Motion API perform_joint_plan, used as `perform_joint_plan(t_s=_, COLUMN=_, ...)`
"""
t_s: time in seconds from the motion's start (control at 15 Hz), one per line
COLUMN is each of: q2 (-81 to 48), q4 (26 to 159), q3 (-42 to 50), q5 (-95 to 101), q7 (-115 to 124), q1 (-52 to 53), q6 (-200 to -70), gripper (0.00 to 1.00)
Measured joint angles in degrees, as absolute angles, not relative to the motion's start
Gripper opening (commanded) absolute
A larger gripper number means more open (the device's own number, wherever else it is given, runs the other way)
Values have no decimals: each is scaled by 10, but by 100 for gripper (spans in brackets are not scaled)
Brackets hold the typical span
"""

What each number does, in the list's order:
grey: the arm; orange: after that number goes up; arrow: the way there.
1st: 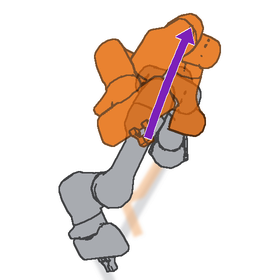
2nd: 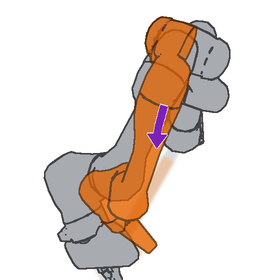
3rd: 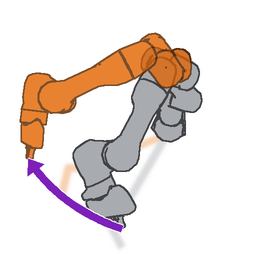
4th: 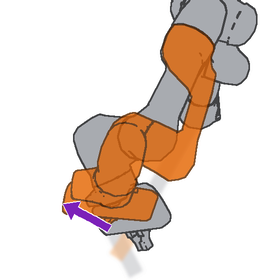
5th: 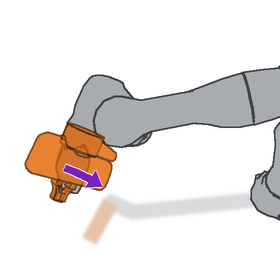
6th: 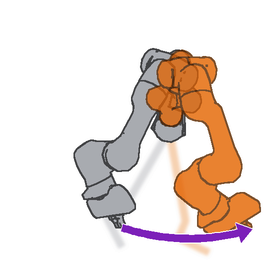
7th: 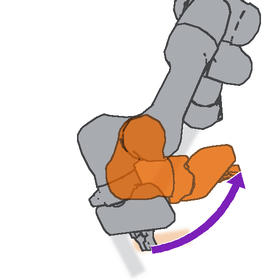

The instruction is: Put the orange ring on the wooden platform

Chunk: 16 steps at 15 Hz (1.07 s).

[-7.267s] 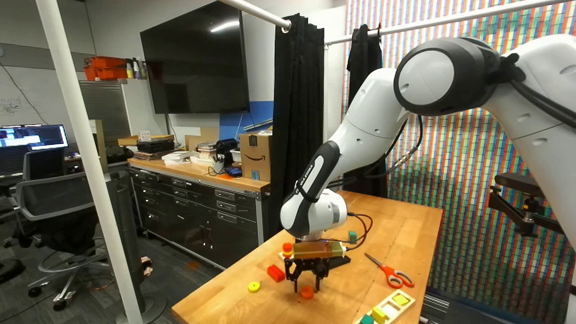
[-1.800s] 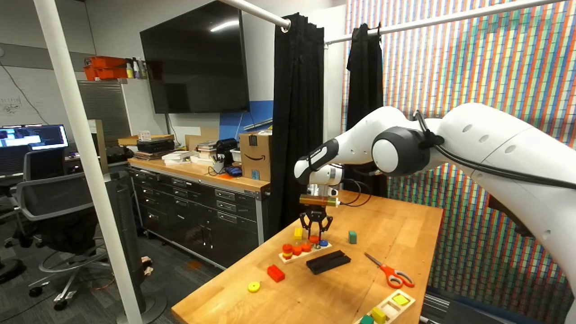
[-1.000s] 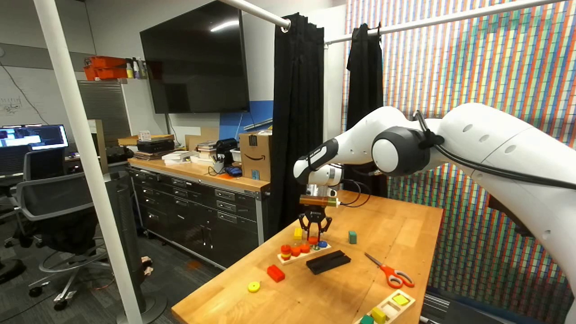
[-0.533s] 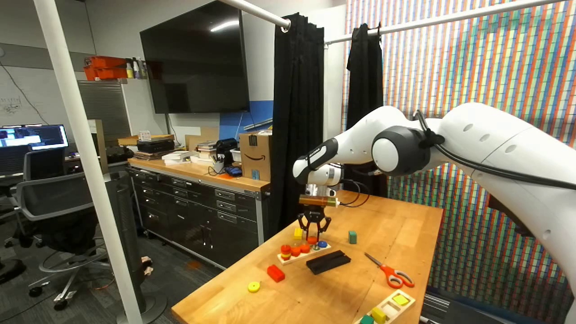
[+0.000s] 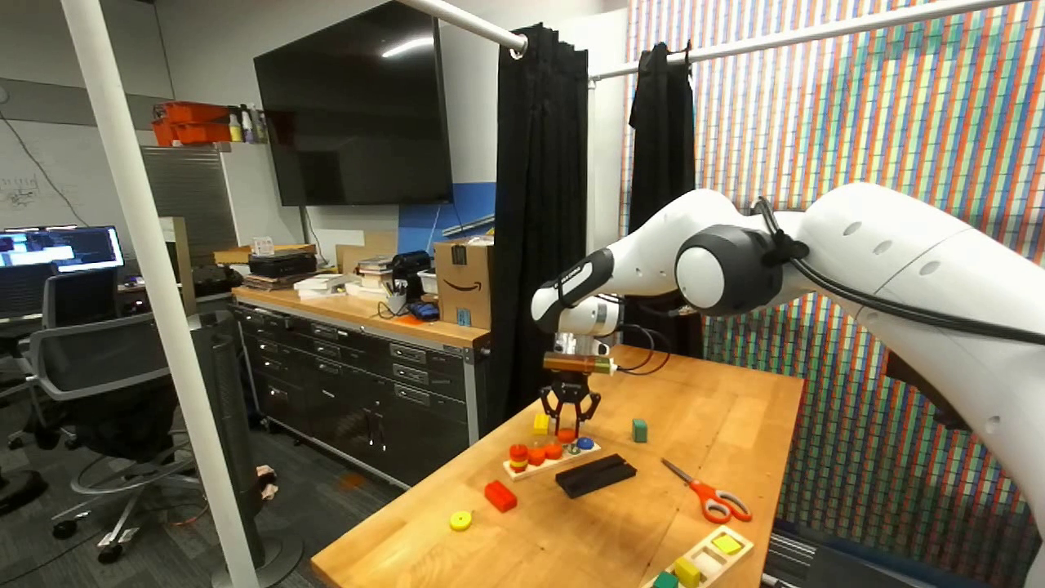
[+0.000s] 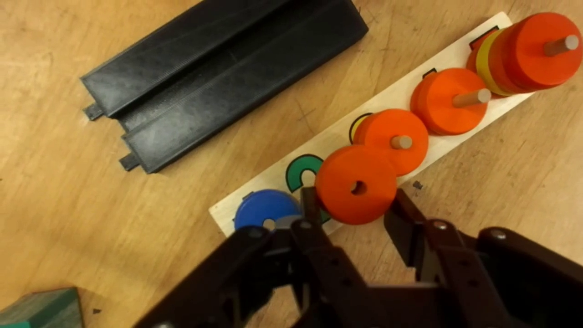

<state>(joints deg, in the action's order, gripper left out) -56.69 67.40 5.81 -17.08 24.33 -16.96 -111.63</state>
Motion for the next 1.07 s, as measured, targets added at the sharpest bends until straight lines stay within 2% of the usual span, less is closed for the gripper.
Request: perform_joint_plan(t_s=1.07, q2=-564, q4=685, q3=60, q5=-171, q7=235, q1=-171, q6=-1116, gripper=23)
